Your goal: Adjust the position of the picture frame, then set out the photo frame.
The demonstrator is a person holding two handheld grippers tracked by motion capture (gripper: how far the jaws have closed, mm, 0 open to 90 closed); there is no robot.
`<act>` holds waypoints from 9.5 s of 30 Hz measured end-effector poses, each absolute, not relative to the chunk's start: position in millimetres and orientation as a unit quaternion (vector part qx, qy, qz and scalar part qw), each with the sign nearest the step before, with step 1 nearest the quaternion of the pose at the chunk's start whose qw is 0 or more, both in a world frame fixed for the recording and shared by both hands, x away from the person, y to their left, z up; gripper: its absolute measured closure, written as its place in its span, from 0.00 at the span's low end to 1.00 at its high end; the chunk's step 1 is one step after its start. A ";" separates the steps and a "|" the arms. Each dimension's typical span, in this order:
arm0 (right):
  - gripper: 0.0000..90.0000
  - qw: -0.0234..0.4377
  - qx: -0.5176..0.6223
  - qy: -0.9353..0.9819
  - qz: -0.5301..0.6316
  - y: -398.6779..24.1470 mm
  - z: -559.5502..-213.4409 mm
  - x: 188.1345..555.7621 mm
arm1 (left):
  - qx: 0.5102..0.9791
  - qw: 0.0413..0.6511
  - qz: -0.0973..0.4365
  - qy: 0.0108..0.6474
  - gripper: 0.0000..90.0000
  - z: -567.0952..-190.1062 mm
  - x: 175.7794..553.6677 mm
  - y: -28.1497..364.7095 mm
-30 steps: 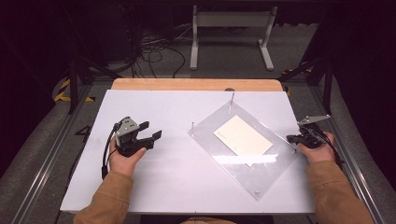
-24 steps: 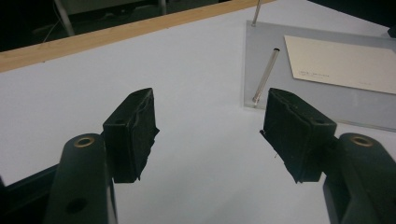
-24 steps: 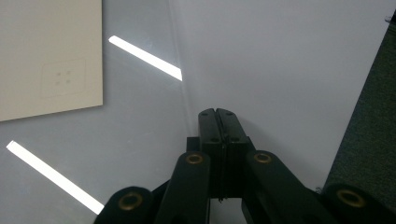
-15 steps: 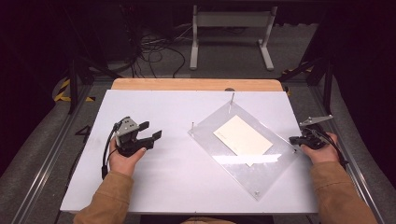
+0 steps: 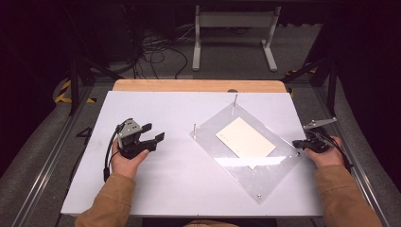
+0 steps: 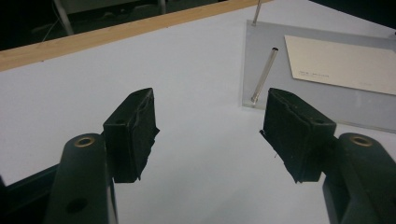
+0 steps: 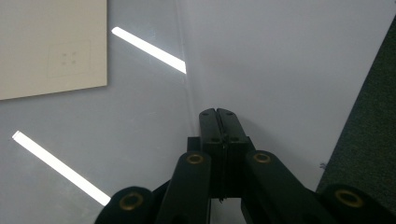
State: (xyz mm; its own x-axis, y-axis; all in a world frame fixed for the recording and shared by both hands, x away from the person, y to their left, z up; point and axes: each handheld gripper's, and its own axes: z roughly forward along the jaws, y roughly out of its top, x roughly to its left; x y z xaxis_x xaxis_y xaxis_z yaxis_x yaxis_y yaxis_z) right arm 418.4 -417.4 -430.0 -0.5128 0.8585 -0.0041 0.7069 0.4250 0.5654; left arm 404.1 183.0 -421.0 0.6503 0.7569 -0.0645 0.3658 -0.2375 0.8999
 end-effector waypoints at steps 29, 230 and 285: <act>1.00 0.068 0.402 0.868 0.283 -350.0 -434.4 355.7 | 0.754 0.508 0.191 0.370 0.52 -421.7 405.4 177.6; 0.95 0.075 0.428 0.837 0.333 -215.5 -426.3 562.2 | 0.793 0.484 0.187 0.319 0.43 -419.1 359.6 200.1; 0.94 0.034 0.443 0.837 0.319 -216.8 -423.9 572.7 | 0.896 0.420 0.117 0.079 0.33 -434.5 284.2 144.7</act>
